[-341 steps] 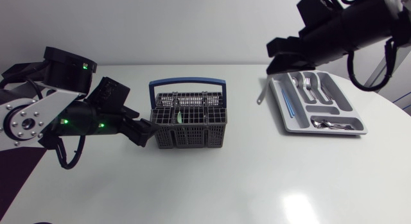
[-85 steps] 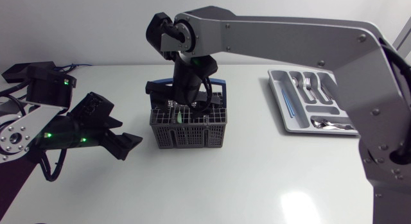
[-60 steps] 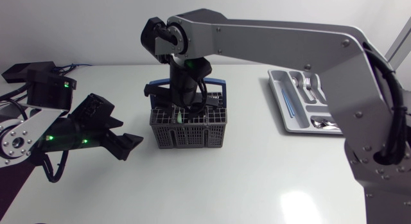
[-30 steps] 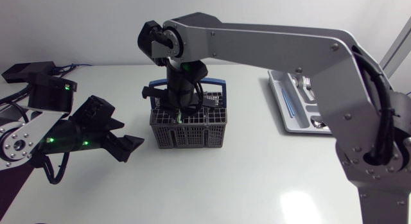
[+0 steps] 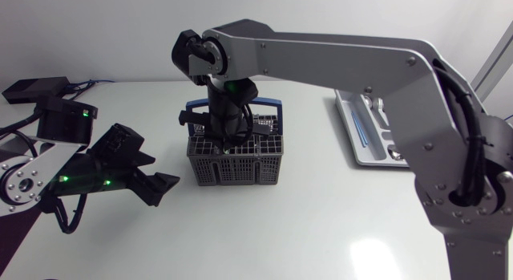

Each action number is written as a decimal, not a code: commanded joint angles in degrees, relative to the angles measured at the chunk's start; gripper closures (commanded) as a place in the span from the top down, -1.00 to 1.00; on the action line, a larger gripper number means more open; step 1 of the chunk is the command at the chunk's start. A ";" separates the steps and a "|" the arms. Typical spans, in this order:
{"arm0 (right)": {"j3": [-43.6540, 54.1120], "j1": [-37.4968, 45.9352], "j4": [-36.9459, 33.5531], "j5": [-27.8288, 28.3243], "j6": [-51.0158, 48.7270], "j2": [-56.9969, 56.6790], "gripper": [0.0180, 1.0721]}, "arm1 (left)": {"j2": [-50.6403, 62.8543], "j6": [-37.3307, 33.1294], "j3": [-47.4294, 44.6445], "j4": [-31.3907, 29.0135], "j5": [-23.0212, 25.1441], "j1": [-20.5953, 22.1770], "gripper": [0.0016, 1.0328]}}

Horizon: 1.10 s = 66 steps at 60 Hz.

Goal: Unload the cutlery basket into the drawer organizer.

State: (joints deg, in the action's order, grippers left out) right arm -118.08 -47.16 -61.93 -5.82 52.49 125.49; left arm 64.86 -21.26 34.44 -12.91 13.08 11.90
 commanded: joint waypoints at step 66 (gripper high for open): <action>8.83 -3.38 6.12 -4.81 -1.69 -19.76 -0.88 | -1.05 -0.10 -1.04 -0.28 0.28 0.93 0.92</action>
State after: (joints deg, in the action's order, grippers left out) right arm -111.35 -50.13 -56.58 -9.96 50.96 108.05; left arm 64.86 -21.23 34.41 -12.97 13.08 12.23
